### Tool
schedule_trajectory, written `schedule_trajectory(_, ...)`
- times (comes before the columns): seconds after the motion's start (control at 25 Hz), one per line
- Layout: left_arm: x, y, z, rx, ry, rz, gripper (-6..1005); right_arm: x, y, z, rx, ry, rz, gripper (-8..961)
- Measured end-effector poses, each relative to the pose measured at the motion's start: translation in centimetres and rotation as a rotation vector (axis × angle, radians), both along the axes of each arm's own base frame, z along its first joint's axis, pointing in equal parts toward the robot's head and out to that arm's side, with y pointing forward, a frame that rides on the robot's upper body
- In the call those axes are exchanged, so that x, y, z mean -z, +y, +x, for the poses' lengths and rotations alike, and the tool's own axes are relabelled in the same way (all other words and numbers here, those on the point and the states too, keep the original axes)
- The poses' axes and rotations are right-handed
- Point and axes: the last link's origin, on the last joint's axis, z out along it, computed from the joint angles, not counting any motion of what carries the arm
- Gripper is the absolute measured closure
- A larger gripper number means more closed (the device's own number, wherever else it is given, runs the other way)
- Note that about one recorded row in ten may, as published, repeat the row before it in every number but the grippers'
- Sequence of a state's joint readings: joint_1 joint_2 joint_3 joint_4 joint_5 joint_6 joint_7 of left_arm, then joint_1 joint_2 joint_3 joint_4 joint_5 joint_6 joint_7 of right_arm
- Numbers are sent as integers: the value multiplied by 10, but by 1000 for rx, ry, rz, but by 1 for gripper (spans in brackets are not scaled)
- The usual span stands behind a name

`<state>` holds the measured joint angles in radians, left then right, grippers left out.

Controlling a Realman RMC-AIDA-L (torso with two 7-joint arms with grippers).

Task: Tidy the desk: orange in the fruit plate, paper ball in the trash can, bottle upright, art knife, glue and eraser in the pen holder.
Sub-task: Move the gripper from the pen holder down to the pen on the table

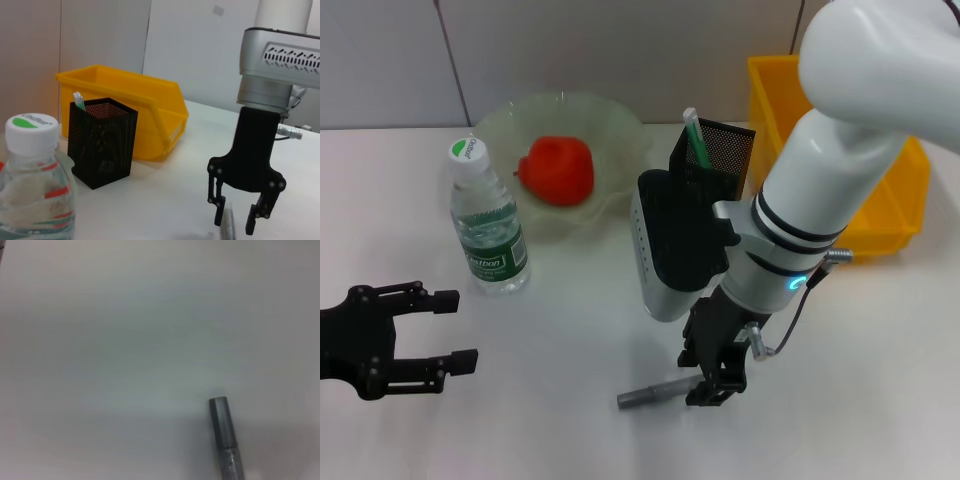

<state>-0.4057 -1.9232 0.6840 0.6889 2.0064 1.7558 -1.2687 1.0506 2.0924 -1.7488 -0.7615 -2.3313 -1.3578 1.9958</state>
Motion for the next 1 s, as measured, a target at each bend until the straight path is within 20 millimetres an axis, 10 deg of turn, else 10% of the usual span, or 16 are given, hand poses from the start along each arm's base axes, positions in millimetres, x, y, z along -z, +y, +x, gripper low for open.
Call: schedule_trajectory(1.0,1,2,0,-5,4,9,201,15,-5,-7,-77,46,-23,598)
